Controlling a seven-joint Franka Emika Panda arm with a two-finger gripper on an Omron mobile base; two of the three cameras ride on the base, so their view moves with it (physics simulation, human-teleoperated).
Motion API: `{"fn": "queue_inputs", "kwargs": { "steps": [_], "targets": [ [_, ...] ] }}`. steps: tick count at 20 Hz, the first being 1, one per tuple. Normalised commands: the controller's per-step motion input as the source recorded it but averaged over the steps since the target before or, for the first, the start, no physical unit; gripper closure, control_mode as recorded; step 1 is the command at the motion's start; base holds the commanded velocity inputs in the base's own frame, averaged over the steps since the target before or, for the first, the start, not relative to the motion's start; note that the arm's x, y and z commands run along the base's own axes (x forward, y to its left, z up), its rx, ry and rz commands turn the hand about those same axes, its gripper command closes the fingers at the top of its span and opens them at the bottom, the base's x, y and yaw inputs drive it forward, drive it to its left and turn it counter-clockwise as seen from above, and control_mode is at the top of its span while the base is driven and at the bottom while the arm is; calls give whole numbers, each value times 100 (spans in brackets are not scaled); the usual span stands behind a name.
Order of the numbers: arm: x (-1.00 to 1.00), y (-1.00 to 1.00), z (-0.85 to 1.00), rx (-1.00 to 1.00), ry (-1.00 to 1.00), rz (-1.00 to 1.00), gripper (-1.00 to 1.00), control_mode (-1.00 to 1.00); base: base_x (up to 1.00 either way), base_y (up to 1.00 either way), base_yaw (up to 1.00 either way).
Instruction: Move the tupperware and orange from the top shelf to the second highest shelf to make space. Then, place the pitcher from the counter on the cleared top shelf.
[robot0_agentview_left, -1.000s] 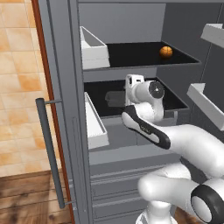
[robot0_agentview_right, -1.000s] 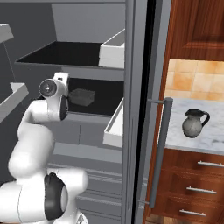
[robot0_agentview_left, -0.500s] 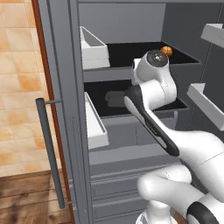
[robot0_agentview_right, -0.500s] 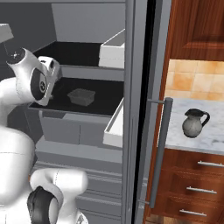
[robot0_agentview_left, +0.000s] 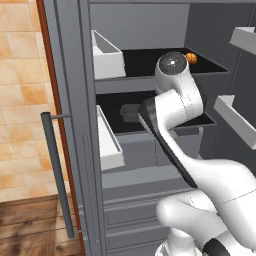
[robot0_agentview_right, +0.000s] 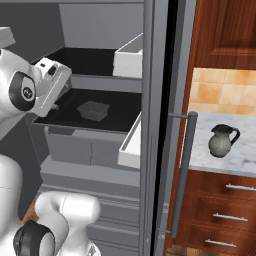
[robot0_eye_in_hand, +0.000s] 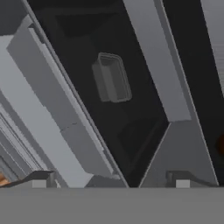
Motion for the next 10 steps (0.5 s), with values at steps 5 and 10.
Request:
{"fn": "queue_inputs", "kwargs": {
  "steps": [5,10],
  "targets": [
    [-5,-4,3,42,-40,-50,-100,-100,0,0,0],
    [0,-49,0,64,-35,-13,-100,-100,0,0,0]
  ]
}}
